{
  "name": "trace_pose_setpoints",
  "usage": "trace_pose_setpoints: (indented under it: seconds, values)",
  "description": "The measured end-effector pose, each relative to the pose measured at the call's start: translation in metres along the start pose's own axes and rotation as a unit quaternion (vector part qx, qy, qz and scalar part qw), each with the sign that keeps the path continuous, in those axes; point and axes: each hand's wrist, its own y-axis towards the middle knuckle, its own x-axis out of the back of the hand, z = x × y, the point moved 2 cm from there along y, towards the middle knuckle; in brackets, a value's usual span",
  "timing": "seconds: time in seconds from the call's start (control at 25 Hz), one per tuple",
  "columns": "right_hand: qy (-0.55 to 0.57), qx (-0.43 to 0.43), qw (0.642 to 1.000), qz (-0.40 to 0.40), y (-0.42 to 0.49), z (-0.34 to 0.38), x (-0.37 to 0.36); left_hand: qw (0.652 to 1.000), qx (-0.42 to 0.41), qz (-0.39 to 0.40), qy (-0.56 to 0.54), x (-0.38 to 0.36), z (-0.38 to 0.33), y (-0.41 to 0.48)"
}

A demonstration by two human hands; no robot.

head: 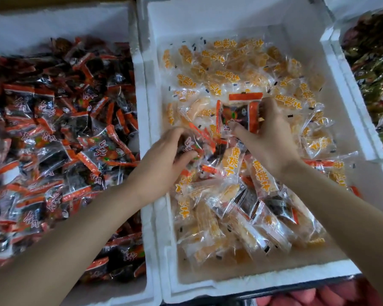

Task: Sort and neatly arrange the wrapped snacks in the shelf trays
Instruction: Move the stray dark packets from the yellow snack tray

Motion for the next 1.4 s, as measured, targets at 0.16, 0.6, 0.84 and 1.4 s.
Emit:
trace_pose_setpoints:
  seconds: [0.16,0.6,0.84,1.4]
  values:
    - [0.008,0.062,0.994,0.092,-0.04,0.037,-0.023,0.981,-0.028,-0.192,-0.029,0.036,0.012,-0.022]
    - [0.015,0.159,0.975,0.155,-0.012,0.123,-0.159,0.958,0.179,-0.2,0.103,0.108,0.098,-0.057]
    - [-0.126,0.255,0.936,0.209,-0.028,0.109,-0.153,0.938,0.224,-0.085,0.249,0.095,0.085,-0.057]
    - [-0.407,0.254,0.861,0.171,-0.033,-0.056,0.011,0.988,0.011,0.065,0.143,-0.051,-0.011,-0.007]
